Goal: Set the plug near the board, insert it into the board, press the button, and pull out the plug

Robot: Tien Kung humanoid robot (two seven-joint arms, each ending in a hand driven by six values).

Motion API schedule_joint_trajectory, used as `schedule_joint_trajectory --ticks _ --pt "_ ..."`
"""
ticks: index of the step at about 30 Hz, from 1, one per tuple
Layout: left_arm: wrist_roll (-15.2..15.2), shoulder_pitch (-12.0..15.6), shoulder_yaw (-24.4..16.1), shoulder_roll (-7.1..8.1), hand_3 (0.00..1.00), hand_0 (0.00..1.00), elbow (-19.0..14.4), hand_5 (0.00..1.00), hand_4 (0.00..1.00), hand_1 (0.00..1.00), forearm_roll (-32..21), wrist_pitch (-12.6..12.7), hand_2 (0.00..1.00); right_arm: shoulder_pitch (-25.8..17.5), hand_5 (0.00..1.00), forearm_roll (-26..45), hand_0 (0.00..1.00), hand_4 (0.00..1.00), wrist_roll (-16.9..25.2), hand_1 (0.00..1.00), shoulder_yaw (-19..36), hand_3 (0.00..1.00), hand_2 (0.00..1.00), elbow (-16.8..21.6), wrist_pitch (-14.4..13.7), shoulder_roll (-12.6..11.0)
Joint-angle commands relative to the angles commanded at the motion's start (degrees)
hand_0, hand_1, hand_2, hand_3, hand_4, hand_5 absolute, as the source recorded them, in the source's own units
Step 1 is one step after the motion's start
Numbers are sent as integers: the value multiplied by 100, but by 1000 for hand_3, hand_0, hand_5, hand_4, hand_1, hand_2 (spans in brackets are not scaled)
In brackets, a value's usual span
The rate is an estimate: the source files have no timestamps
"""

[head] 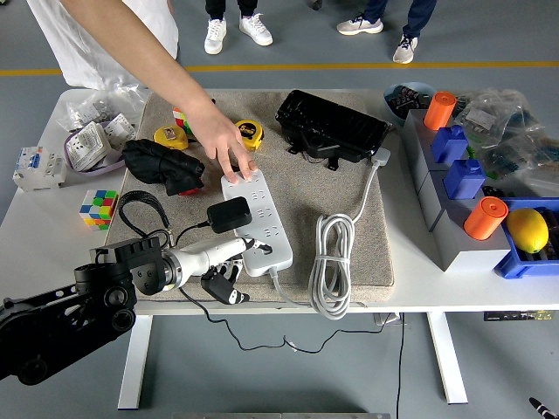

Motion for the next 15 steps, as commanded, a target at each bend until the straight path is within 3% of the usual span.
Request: schedule_joint_trajectory --ticks 9,10,13,15 --pt "-187 43 -286 50 873 43 -178 2 785 96 -58 101 190 -5 453 -7 607 998 -3 627 -12 551 629 -4 3 6" --pt "-227 46 -311 53 855 52 -183 2 648 91 -69 131 259 -3 453 -9 607 998 -3 627 -10 551 629 -4 3 6" --pt "-593 58 -359 51 855 52 -146 2 648 91 -59 403 259 -1 453 -8 607 998 -4 627 -1 551 629 -12 3 15" --pt "-957 80 -371 37 855 52 -68 2 648 91 -126 714 259 4 453 -8 607 998 -2 627 4 551 629 -11 3 17"
